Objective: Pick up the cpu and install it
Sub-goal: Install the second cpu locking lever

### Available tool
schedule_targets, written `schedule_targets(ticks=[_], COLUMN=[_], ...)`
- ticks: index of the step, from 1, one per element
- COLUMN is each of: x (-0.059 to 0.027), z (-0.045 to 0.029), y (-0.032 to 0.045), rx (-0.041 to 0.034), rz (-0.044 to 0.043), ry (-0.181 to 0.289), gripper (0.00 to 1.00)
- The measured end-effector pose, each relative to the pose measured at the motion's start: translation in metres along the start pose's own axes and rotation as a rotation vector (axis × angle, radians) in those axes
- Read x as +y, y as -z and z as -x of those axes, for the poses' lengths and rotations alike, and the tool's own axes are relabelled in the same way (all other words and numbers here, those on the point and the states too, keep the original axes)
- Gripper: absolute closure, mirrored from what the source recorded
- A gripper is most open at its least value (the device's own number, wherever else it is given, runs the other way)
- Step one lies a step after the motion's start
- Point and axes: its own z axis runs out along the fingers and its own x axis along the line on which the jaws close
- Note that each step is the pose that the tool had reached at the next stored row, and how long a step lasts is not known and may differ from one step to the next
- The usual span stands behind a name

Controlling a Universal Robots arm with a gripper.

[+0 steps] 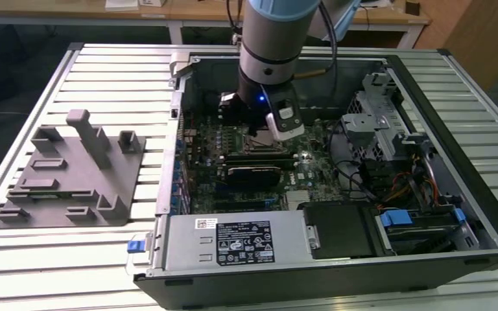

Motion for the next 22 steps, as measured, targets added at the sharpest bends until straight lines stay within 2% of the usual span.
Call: schedule_targets(ticks=[2, 6, 14, 18, 22], x=[0.0003, -0.0009, -0.0121, -0.0173, -0.021], z=[0.0021, 0.0046, 0.0074, 0.0072, 0.0019], y=[0.0, -0.0001, -0.0007, -0.0062, -0.0132], rx=[-0.0011, -0.0023, -0.0036, -0.0038, -0.0037], rz=[-0.0035, -0.0043, -0.004, -0.0036, -0.0039], ry=[-0.002, -0.007, -0.012, -0.013, -0.013], gripper=[0.89, 0.89, 0.89, 0.89, 0.89])
